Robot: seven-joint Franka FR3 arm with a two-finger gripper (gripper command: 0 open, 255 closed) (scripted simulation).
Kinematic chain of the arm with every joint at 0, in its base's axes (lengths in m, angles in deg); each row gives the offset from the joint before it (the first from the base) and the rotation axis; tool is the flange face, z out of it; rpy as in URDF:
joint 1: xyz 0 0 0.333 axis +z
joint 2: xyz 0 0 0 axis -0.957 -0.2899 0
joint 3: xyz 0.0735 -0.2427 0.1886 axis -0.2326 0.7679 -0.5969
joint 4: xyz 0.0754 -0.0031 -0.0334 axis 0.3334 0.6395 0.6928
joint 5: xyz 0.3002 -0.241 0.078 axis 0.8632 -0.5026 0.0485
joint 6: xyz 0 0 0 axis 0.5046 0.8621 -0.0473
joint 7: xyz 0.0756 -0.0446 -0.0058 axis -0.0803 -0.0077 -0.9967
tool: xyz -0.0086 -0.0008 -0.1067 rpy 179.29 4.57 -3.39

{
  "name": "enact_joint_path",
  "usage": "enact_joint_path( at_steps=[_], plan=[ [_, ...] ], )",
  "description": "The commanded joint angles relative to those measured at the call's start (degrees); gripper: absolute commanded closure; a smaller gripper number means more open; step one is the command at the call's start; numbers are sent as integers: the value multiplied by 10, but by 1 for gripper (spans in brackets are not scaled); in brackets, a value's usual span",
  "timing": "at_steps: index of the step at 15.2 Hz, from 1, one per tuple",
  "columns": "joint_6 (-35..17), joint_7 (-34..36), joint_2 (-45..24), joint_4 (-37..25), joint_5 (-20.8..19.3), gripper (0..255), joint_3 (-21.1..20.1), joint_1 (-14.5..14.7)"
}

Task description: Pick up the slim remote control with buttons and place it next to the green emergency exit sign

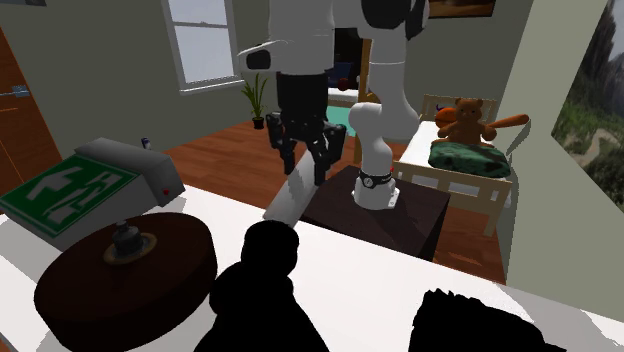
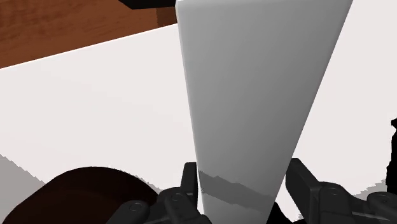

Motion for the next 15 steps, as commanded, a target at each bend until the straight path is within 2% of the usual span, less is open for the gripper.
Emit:
enact_joint_path(
  at_steps=[1, 8, 15],
  plan=[
    [-3, -27, 15, 16, 4, 255, 12, -14],
    [-8, -122, 32, 36, 6, 255, 57, -63],
    [-6, -215, 21, 23, 5, 255, 103, -110]
  ],
)
